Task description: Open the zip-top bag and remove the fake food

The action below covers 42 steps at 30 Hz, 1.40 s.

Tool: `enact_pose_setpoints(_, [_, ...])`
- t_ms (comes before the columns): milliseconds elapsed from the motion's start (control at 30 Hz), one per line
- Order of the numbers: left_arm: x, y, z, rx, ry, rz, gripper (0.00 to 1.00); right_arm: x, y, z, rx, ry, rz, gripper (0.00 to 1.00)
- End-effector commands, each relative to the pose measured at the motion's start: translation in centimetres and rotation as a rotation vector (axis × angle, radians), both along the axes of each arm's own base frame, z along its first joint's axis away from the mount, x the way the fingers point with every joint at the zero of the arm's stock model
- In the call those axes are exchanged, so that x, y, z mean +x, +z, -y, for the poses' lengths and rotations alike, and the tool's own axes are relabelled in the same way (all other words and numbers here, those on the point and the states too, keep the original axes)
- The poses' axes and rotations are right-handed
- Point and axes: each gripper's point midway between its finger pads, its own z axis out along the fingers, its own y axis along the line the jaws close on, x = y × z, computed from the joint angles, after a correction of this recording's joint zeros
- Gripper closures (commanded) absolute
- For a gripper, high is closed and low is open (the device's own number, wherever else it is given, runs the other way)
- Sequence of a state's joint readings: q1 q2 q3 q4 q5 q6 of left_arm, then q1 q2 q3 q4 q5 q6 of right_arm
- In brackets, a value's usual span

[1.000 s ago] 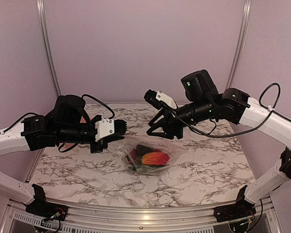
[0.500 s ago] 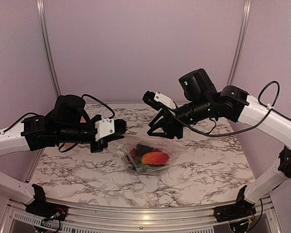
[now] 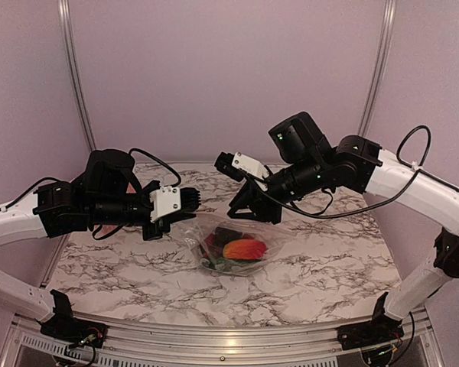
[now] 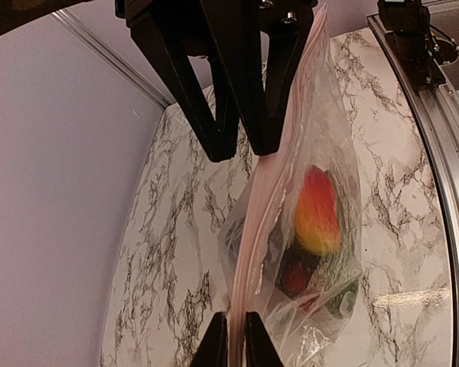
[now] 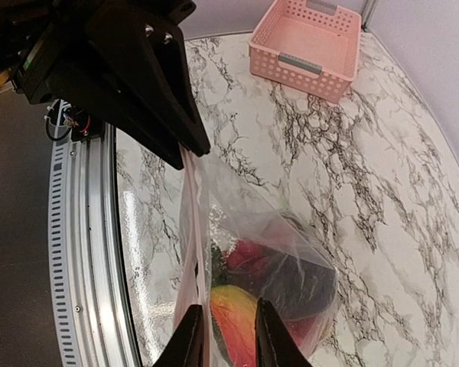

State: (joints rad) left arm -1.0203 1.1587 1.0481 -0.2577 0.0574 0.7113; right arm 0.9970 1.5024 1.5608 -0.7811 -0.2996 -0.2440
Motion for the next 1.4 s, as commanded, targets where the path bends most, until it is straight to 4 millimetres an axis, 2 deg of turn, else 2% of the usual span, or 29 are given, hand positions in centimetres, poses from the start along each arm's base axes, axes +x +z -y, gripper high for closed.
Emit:
enact_pose_setpoints(0, [0.0, 1.6, 0.1, -0.042, 0.003, 0.028, 1.0, 1.0, 0.5, 0.1, -0.029, -0.048, 0.034, 0.8])
enact_pose_setpoints(333, [0.2, 1.6, 0.4, -0.043, 0.004, 0.027, 1.0, 0.0, -1.1, -0.8, -0.1, -0.012, 0.025, 0.82])
enact_pose_setpoints(500, [0.3, 1.5, 0.4, -0.042, 0.007, 0.027, 1.0, 0.3, -1.8, -1.2, -0.133, -0.031, 0.034, 0.83])
enact_pose_setpoints(633, [0.4, 1.6, 0.2, -0.047, 0.019, 0.035, 1.0, 0.9, -1.6, -1.2, -0.135, -0.062, 0.047, 0.98])
enact_pose_setpoints(733, [0.7, 2.0, -0.2, -0.083, 0.056, 0.041, 1.0, 2.3, -1.1, -1.0, -0.123, -0.139, 0.088, 1.0])
enact_pose_setpoints(933, [2.4, 4.1, -1.1, -0.246, 0.207, 0.023, 0.61, 6.7, 1.1, 0.8, -0.003, -0.318, 0.091, 1.0])
enact_pose_setpoints(1067, [3.7, 5.1, -1.7, -0.339, 0.304, 0.017, 0.32, 10.3, 3.1, 3.5, 0.09, -0.451, 0.091, 1.0])
enact_pose_setpoints(1133, [4.3, 5.3, -2.0, -0.377, 0.347, -0.003, 0.11, 11.9, 4.0, 5.1, 0.118, -0.514, 0.104, 1.0])
enact_pose_setpoints(1167, [4.6, 5.4, -2.1, -0.394, 0.361, -0.018, 0.05, 12.9, 4.4, 6.2, 0.125, -0.556, 0.111, 1.0])
enact_pose_setpoints(1200, [5.0, 5.3, -2.2, -0.409, 0.377, -0.036, 0.02, 13.5, 4.8, 7.1, 0.138, -0.586, 0.118, 1.0])
enact_pose_setpoints(1367, [6.8, 4.9, -2.8, -0.493, 0.447, -0.166, 0.01, 16.2, 7.5, 11.9, 0.201, -0.74, 0.17, 1.0])
